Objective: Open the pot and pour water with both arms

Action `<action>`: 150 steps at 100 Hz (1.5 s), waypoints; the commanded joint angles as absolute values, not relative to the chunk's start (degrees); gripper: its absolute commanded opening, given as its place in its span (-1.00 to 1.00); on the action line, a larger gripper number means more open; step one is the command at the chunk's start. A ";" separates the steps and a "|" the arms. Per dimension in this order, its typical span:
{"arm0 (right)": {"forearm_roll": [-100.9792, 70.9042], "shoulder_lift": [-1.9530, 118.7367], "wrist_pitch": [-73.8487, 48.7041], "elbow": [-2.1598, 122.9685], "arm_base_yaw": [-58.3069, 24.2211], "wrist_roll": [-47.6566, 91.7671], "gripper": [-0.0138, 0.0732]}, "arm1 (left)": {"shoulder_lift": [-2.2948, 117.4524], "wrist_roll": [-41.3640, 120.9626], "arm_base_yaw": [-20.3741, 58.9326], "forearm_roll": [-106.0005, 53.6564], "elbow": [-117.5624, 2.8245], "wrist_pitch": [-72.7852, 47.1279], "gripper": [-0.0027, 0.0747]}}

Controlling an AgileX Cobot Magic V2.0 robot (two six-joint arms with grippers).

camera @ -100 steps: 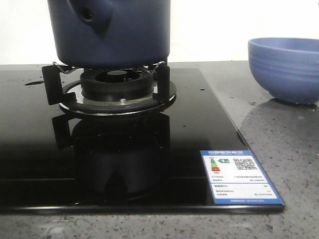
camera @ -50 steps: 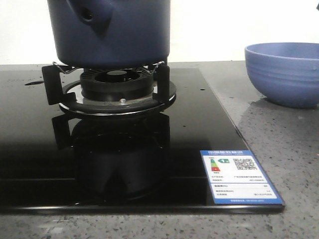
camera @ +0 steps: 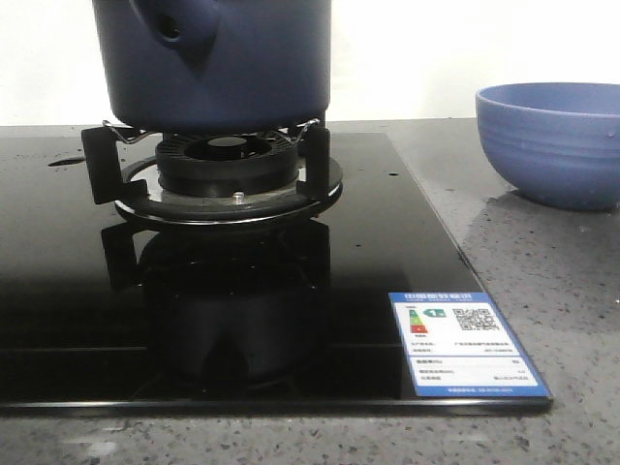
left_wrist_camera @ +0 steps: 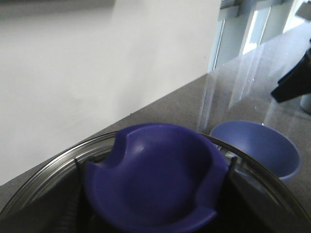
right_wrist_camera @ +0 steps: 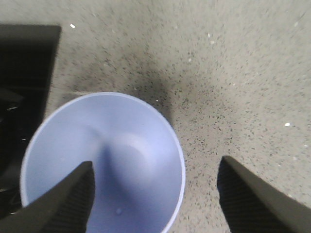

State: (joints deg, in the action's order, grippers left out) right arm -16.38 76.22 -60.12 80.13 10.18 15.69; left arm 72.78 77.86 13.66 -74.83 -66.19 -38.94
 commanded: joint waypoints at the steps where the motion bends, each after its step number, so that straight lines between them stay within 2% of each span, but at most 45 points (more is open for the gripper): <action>1: -17.79 71.94 -58.57 82.18 10.45 15.76 0.42 | 73.37 83.10 15.92 -79.90 -68.44 -36.51 0.08; 33: -17.79 66.75 -59.38 82.18 10.45 15.76 0.42 | 80.29 96.05 16.82 -91.75 -68.54 -35.21 0.08; 103: -18.25 66.48 -59.15 82.18 10.45 15.76 0.42 | 84.20 97.46 16.82 -92.10 -68.54 -39.38 0.08; 110: -18.25 66.48 -59.15 82.18 10.45 15.76 0.42 | 84.20 97.46 16.82 -92.10 -68.54 -39.38 0.15; 127: -18.25 66.48 -59.15 82.18 10.45 15.76 0.42 | 84.06 97.46 16.82 -92.10 -68.54 -39.38 0.56; 150: -18.38 66.27 -59.15 82.18 10.45 15.76 0.42 | 78.48 97.36 14.65 -92.50 -68.54 -39.38 0.59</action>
State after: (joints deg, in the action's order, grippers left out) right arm -17.15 67.93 -62.11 80.22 10.18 15.64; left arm 83.75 97.56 15.94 -88.78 -66.55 -38.06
